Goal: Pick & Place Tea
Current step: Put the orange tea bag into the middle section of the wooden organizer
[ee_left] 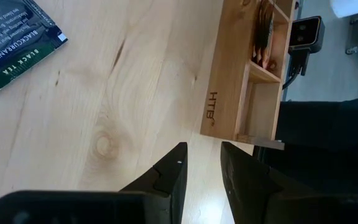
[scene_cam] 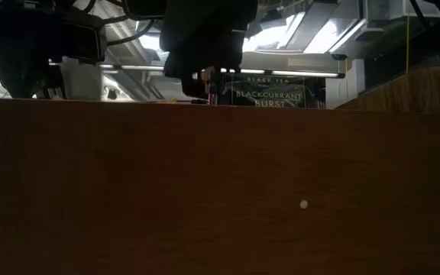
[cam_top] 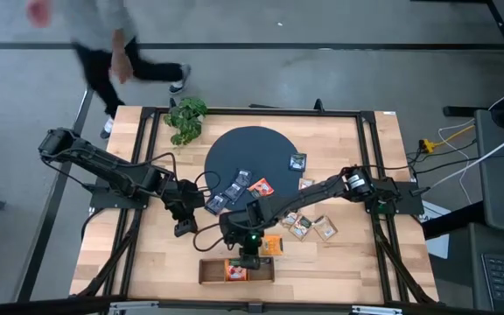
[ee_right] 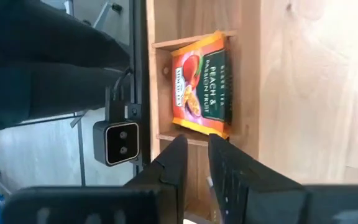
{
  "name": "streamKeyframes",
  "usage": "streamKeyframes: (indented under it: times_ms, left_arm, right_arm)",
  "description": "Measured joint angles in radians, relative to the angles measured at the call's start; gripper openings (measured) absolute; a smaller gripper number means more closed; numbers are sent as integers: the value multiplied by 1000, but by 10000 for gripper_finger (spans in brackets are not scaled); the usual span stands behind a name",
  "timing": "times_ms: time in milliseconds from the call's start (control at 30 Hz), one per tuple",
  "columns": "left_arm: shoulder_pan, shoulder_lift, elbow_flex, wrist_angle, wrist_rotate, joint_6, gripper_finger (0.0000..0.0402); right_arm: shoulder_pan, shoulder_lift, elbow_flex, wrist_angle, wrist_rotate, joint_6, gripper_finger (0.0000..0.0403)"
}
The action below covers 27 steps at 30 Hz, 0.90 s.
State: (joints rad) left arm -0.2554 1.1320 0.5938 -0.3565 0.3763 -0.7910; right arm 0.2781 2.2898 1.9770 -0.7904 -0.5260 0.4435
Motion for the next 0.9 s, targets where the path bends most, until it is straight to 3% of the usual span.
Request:
streamKeyframes:
  times_ms: [267,700,900]
  left_arm:
    - [0,0,0,2,-8,-11,93]
    - [0,0,0,232,-134,-1,93]
    - [0,0,0,304,-182,39,93]
  right_arm:
    - [-17,-6,0,33,9,37,67]
    - [36,-171,-3,10,295,-96,71]
    - [31,-256,-137,-8,378,-75,71]
